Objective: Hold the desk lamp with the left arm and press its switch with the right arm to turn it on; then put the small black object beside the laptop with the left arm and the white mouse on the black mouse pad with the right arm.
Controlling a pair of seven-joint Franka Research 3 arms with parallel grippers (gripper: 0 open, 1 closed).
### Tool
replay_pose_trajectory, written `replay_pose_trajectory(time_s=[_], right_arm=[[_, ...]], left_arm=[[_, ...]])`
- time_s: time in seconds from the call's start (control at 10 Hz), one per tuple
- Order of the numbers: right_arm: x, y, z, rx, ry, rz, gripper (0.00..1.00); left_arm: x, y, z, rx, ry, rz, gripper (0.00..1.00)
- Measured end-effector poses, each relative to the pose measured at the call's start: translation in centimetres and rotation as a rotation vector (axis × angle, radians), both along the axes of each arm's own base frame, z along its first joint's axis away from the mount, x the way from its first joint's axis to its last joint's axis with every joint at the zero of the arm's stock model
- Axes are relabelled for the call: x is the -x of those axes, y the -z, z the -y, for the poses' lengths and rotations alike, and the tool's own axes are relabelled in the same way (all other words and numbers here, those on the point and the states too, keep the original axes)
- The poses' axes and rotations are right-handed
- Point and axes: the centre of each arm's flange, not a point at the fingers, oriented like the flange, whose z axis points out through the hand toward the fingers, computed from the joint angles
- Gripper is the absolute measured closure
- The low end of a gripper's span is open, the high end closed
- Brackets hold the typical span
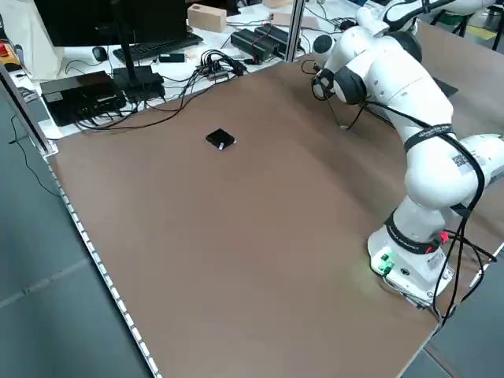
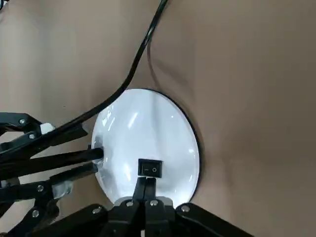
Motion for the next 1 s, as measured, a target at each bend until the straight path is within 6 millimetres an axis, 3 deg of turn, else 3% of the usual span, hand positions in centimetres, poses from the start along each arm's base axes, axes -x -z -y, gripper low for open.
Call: replay_pose_trajectory(time_s=[0.1,0.4,1.0], right_arm=[[0.07,0.01,-0.16,0.0,-0.001,0.002,0.99],[0.18,-0.06,-0.47,-0.001,-0.003,0.006,0.99],[0.04,-0.58,-0.92,-0.008,-0.007,0.017,0.99]], left_arm=[[0.0,0.1,-0.04,0.0,-0.003,0.001,0.72],[0.03,0.06,0.02,0.0,-0.002,0.008,0.85],[0.01,0.08,-0.01,0.0,-0.002,0.012,0.84]])
